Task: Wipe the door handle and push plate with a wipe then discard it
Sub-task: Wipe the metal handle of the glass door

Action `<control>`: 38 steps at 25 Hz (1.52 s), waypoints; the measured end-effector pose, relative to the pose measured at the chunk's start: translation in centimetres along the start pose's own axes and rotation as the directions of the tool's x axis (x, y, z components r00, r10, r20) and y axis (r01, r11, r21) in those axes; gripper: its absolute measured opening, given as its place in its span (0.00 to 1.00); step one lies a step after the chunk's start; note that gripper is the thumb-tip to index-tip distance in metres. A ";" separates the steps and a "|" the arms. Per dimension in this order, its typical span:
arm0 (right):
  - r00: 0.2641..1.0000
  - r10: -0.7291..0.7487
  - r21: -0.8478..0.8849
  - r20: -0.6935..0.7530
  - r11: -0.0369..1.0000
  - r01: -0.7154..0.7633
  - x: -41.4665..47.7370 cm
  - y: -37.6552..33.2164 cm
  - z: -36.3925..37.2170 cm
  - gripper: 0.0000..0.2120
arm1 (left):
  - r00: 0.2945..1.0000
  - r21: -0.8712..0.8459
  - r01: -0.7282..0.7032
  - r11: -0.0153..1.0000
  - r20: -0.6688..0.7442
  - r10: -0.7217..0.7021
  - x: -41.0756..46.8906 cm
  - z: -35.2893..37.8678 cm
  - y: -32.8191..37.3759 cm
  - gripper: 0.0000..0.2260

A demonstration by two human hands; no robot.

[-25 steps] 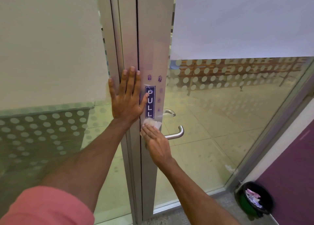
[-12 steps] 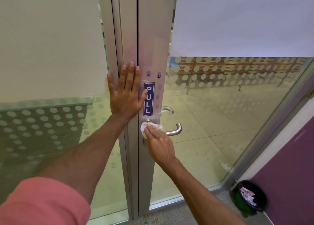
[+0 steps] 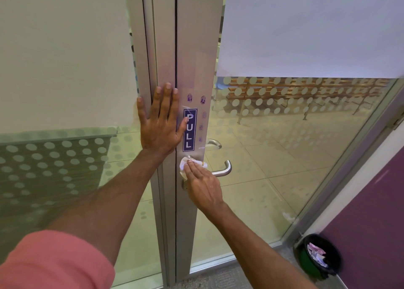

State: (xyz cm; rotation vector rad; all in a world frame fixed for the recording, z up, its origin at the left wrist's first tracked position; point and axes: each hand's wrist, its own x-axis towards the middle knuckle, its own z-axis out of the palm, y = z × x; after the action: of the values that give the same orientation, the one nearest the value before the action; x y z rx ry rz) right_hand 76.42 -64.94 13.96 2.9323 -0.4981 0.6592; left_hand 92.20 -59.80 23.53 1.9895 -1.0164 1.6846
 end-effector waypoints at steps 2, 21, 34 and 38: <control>0.997 0.081 0.028 -0.020 0.996 -0.081 0.1 -1.0 0.1 0.29 | 1.000 -0.007 0.002 1.000 0.011 -0.001 0.1 -0.1 0.0 0.34; 0.988 -0.152 0.039 0.018 0.988 0.151 -0.2 0.7 -0.7 0.27 | 1.000 0.020 0.016 1.000 0.022 -0.016 0.0 0.0 0.0 0.32; 0.998 -0.060 0.186 0.005 0.981 0.058 -4.0 10.8 -2.4 0.27 | 0.992 -0.006 0.057 0.998 0.113 -0.055 0.4 -0.6 0.0 0.34; 0.863 0.476 0.568 -0.168 0.763 -0.309 -4.8 10.5 -1.8 0.18 | 0.984 -0.216 -0.002 0.976 0.174 0.041 -1.8 -3.5 1.0 0.33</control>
State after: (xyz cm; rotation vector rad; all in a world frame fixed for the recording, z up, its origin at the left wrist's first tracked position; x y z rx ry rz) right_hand 68.13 -73.14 13.71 3.1165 -1.0781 1.4985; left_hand 88.97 -57.64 22.42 2.0171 -1.2297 1.3591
